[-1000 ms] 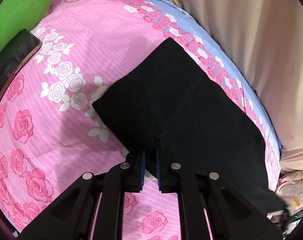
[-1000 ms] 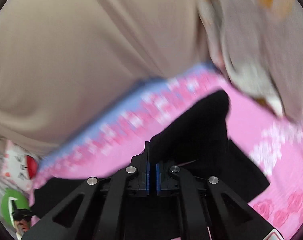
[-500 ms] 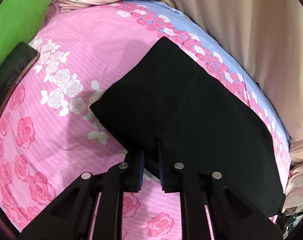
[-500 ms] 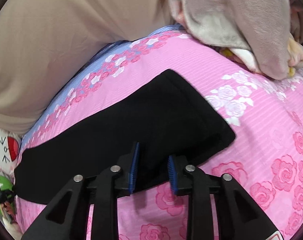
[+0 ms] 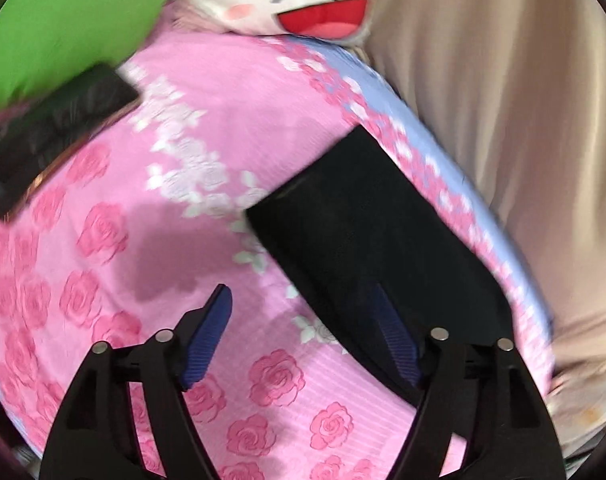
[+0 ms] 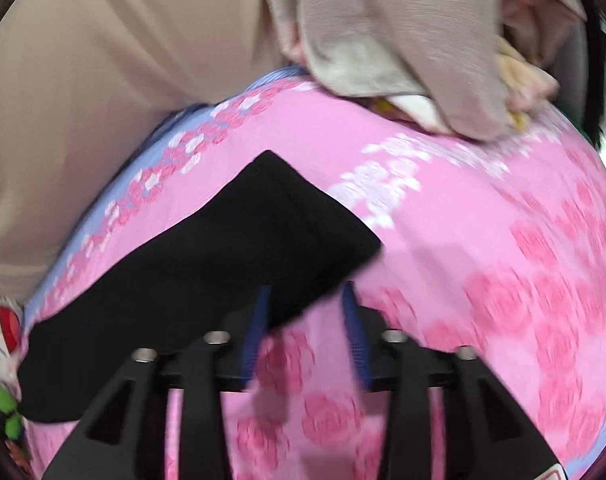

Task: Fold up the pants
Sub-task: 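Lift the gripped pants edge with both tools and fold it over the pants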

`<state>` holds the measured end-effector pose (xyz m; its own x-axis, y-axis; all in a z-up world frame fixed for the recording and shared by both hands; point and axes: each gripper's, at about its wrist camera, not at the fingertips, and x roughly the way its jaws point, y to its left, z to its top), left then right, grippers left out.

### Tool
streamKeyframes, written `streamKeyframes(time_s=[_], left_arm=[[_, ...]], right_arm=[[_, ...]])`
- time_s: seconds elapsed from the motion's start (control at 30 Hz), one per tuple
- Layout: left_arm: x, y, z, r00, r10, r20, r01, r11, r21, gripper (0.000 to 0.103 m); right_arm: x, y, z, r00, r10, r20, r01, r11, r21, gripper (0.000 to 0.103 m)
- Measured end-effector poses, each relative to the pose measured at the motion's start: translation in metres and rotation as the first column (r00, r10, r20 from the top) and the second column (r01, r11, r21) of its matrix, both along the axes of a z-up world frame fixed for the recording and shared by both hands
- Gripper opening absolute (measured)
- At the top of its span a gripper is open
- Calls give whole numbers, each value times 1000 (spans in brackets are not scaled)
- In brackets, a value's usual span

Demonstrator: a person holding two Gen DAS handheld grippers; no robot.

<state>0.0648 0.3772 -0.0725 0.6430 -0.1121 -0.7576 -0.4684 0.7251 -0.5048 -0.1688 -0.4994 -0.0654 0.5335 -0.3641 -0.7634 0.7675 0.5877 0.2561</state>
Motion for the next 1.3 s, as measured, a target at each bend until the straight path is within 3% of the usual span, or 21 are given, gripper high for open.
streamKeyframes(time_s=[0.13,0.17,0.3,0.43,0.47,0.5,0.53,0.57,0.6,0.67,0.73,0.93,1.17,1.3], left_arm=[[8,13,-14,1000,26,12,-24,992,-127,71],[15,10,-16,1000,10,20,-7,989,-147,71],[47,-2,-24,999,-45,31,50,980,-195,71],[69,-1,-25,999,-24,32,29,982,-187,73],[72,1,-26,999,-15,29,20,980,-198,70],[75,1,-26,1000,-7,18,11,981,-195,49],[77,2,-28,1000,-4,-7,3,983,-184,34],[80,4,-32,1000,-10,-27,4,981,-194,22],[78,6,-33,1000,1,-23,-5,978,-210,19],[75,6,-29,1000,11,-26,-17,977,-212,16],[67,3,-10,1000,1,-13,-4,986,-170,15],[30,-2,39,994,-102,-38,98,991,-87,15],[22,11,30,991,-83,-106,76,995,-66,15],[40,0,79,989,-143,-50,143,990,6,15]], right_arm=[[-16,9,-12,995,14,98,-26,993,118,65],[-16,12,-11,994,11,108,-23,994,109,66],[-5,26,-12,991,46,128,-63,989,133,67],[19,28,-14,992,56,116,-68,992,102,73],[26,25,-14,991,55,118,-67,993,101,73],[34,22,-14,991,51,123,-63,993,95,73],[38,18,-15,990,50,129,-63,994,94,65],[45,15,-16,990,45,133,-57,994,89,51],[50,12,-18,993,37,114,-47,995,89,13],[53,5,-18,988,18,156,-38,991,125,12],[49,11,-3,983,31,183,-51,993,105,11],[8,49,50,970,121,209,-144,985,97,10],[-14,46,21,981,101,167,-128,979,157,10],[14,49,79,965,177,192,-188,981,42,9]])
